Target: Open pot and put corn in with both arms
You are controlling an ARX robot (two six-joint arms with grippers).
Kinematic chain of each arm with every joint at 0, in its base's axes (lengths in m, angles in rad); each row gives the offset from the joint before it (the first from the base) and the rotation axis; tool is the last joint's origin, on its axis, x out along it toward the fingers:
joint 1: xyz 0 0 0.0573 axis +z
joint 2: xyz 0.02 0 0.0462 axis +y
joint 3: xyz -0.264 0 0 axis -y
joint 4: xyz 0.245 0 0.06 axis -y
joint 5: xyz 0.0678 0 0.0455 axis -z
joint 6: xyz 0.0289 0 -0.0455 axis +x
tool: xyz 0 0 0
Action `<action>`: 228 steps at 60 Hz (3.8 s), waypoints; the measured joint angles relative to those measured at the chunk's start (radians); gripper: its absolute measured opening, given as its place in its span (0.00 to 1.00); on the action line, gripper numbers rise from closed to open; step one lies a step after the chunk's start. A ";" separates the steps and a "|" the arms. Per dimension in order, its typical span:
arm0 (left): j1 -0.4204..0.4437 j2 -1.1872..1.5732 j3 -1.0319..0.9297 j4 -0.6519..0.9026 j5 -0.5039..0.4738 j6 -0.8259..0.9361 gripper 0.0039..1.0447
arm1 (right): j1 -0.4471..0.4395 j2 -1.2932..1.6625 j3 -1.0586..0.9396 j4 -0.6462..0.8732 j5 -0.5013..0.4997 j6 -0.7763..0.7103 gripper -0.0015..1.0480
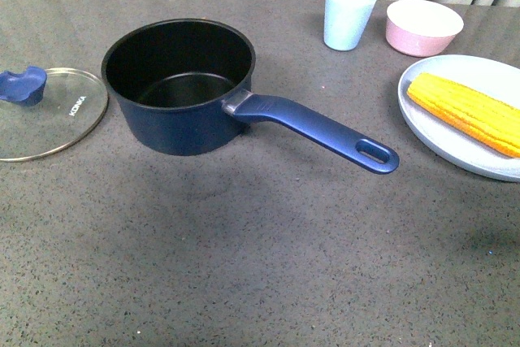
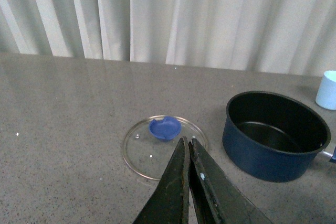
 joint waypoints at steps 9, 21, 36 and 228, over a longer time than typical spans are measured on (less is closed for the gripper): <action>0.000 -0.002 0.000 -0.006 0.000 0.000 0.01 | 0.000 0.000 0.000 0.000 0.000 0.000 0.91; 0.000 -0.002 0.000 -0.006 0.000 0.000 0.01 | 0.000 0.000 0.000 0.000 0.000 0.000 0.91; 0.000 -0.002 0.000 -0.006 0.000 0.000 0.35 | 0.000 0.000 0.000 0.000 0.000 0.000 0.91; 0.000 -0.002 0.000 -0.006 0.000 0.003 0.92 | 0.507 2.078 1.463 -0.039 -0.479 -0.478 0.14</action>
